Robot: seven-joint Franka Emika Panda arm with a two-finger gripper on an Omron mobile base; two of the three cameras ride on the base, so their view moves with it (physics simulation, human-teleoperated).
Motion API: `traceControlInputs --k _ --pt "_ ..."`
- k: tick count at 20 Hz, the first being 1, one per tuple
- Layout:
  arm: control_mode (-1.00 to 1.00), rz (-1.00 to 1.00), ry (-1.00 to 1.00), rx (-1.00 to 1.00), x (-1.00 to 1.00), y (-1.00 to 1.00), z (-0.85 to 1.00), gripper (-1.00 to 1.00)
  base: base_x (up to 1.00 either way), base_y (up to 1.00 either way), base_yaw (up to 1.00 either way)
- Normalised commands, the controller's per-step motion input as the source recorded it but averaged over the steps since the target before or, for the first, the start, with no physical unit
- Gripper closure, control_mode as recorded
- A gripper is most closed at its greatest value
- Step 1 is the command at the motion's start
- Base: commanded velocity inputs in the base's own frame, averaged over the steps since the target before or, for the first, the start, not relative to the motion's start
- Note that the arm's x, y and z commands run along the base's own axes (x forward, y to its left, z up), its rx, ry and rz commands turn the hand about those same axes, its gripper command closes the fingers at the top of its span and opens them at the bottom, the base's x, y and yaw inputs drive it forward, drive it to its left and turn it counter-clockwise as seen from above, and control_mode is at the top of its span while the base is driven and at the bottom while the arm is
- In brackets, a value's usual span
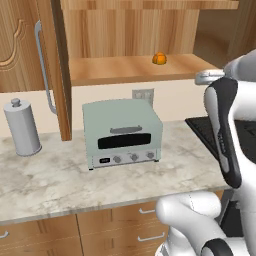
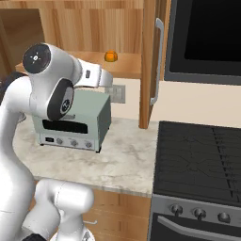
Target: Pick the orange from the counter and place it in the cabinet. Then close the cabinet.
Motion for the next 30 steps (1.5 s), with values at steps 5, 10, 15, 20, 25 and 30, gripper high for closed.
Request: traceControlInputs --k 5,10,15,20,25,30 --pt "-1.00 -0.22 0.00 0.18 -1.00 -0.56 0.30 -1.00 0.00 0.00 0.00" --pt "-1.00 -0.18 0.00 0.24 -1.00 -0.61 0.21 -1.00 0.00 0.00 0.00" --pt "-1.00 -0.08 -0.01 0.31 -1.00 -0.43 0.04 -1.00 0.00 0.00 0.00" --pt "-1.00 -0.03 -0.14 0.27 -0.74 -0.35 -0.04 -1.00 0.00 0.00 0.00" --pt "-1.00 -0.05 -0.14 0.36 0.03 -0.38 -0.22 -1.00 0.00 0.00 0.00" --pt "-1.00 -0.01 -0.20 0.34 0.51 -0.22 -0.29 -1.00 0.00 0.00 0.00"
